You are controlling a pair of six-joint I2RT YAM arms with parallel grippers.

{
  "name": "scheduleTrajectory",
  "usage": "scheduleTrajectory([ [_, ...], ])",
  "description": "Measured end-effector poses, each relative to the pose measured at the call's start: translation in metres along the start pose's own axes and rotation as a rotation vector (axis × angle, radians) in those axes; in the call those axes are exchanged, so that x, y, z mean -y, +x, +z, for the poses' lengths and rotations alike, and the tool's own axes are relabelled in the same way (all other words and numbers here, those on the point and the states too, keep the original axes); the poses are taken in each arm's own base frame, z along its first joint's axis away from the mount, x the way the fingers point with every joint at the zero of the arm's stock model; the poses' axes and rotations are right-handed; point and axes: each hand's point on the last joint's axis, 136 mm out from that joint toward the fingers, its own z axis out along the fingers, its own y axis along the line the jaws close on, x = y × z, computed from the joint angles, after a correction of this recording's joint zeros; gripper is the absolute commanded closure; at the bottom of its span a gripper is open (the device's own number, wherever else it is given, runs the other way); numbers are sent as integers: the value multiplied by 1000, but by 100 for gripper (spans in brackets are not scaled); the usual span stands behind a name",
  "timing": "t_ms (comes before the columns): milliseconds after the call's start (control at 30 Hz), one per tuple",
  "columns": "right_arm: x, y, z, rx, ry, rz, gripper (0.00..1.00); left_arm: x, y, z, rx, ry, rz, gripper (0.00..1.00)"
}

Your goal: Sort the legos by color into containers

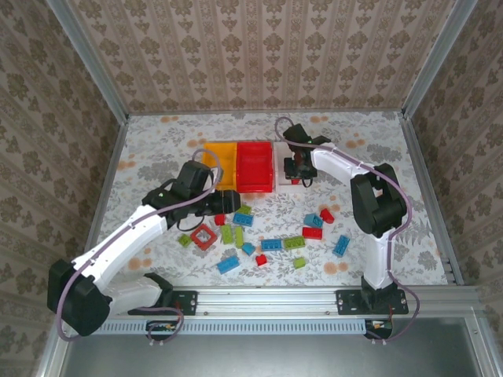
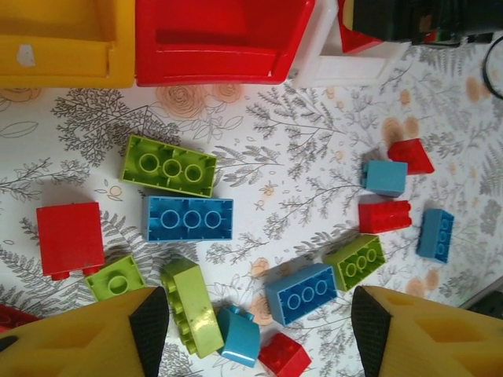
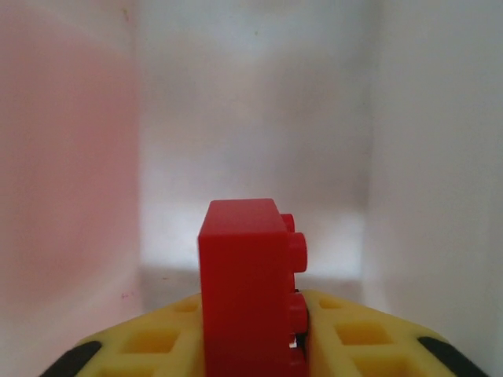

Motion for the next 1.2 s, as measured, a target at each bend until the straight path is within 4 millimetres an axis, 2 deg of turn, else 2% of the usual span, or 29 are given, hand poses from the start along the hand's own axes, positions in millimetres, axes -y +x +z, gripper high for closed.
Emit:
scheduleTrajectory([
  [200, -7, -5, -5, 12, -21, 0, 56, -8, -2, 6, -14, -50, 14, 38],
  [333, -14, -9, -19, 38, -43, -7, 55, -15, 0, 11, -36, -101, 15, 40],
  [433, -23, -17, -46, 94, -73, -20, 55, -26, 0, 9, -39, -165, 9, 40],
  [533, -37, -24, -87, 197, -129, -42, 53, -42, 2, 2, -44, -252, -12, 39],
  [600, -47, -21, -116, 273, -177, -68, 49, -55, 6, -5, -49, -312, -51, 39],
  [667, -60, -10, -142, 347, -238, -117, 44, -71, 11, -16, -49, -375, -112, 39],
  [733, -80, 11, -158, 403, -320, -189, 43, -89, 17, -32, -28, -421, -199, 38],
  [800, -102, 40, -160, 417, -420, -267, 40, -106, 27, -44, -8, -452, -296, 37],
  [900, -129, 90, -145, 371, -535, -376, 34, -136, 47, -56, 0, -509, -487, 32],
  [967, -142, 119, -137, 325, -587, -439, 32, -152, 62, -57, -22, -544, -607, 30],
  [1033, -154, 138, -137, 301, -638, -488, 26, -164, 78, -52, -68, -573, -714, 28],
  [1200, -176, 153, -152, 311, -735, -556, 24, -176, 97, -35, -163, -600, -852, 28],
])
